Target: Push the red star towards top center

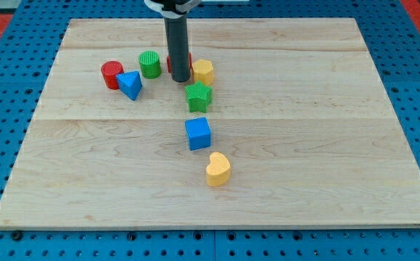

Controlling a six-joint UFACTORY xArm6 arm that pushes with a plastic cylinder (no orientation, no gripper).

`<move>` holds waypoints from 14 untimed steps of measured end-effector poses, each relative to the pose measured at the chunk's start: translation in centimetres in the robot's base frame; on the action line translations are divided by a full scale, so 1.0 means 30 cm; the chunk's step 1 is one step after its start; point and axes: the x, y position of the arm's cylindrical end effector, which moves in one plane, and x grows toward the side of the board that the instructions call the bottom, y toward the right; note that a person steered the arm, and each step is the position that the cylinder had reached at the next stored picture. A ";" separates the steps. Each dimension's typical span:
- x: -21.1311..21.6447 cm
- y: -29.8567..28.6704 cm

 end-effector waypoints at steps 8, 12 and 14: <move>-0.223 0.032; -0.160 0.023; -0.259 0.438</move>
